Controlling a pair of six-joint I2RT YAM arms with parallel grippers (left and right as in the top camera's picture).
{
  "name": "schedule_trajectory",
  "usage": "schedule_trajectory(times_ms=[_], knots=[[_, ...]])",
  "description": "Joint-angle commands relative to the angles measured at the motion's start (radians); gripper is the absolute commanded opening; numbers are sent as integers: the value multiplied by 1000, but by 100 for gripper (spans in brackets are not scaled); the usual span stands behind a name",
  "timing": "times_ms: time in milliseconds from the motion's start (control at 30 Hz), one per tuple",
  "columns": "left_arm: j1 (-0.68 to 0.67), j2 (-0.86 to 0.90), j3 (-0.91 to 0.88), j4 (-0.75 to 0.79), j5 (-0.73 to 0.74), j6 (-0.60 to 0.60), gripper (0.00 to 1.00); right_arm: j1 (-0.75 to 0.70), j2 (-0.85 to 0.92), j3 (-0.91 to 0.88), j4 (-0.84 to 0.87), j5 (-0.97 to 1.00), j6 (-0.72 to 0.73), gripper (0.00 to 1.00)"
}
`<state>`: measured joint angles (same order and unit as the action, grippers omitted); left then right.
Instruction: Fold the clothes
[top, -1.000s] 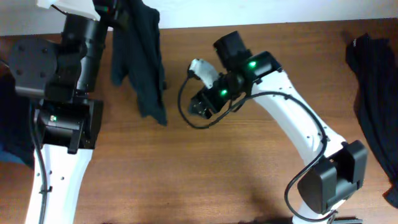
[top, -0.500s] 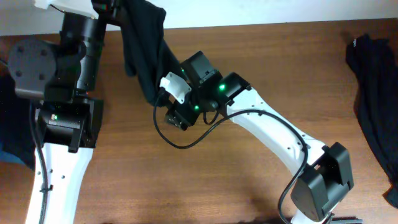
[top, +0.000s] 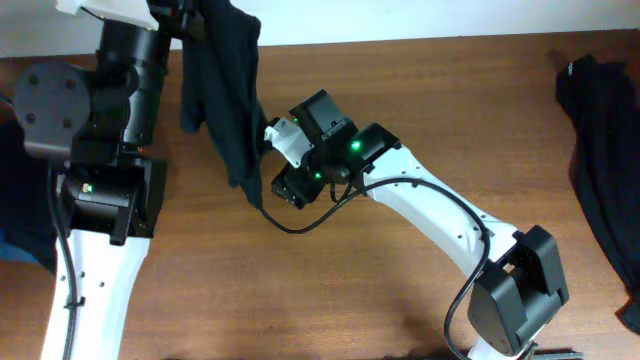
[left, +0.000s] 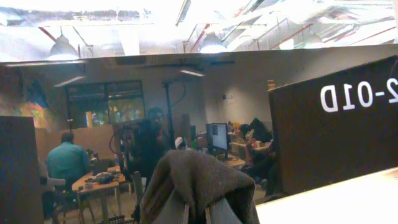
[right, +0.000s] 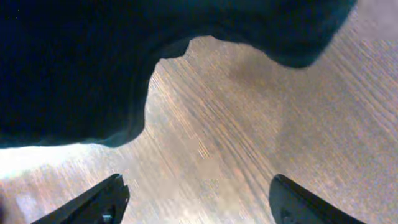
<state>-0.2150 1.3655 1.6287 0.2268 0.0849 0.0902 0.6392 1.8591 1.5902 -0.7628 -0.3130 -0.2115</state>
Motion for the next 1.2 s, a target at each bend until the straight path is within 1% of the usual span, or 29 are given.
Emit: schedule_trajectory(times_ms=[0, 67, 300, 333, 400, 533, 633, 867, 1033, 1100, 1133, 1167], knots=[[6, -3, 29, 8, -11, 17, 0, 2, 1, -6, -7, -90, 11, 81], [6, -3, 29, 8, -11, 17, 1, 2, 1, -6, -6, -137, 11, 81], [6, -3, 29, 3, -11, 17, 0, 2, 1, -6, 69, -143, 11, 80], [6, -3, 29, 4, -11, 17, 0, 2, 1, -6, 84, -143, 11, 78], [6, -3, 29, 4, -11, 17, 0, 2, 1, -6, 107, -143, 11, 77], [6, -3, 29, -1, -11, 17, 0, 2, 1, -6, 129, -130, 24, 67], [6, -3, 29, -3, -11, 17, 0, 2, 1, -6, 146, -97, 56, 67], [6, -3, 29, -3, -11, 17, 0, 2, 1, -6, 178, -95, 76, 67], [6, -3, 29, -3, -11, 17, 0, 2, 1, -6, 214, -95, 117, 66], [6, -3, 29, -3, -11, 17, 0, 2, 1, -6, 221, -95, 117, 59], [6, -3, 29, -3, -11, 17, 0, 2, 1, -6, 224, -95, 117, 50], [6, -3, 29, -3, -11, 17, 0, 2, 1, -6, 224, -95, 117, 46]])
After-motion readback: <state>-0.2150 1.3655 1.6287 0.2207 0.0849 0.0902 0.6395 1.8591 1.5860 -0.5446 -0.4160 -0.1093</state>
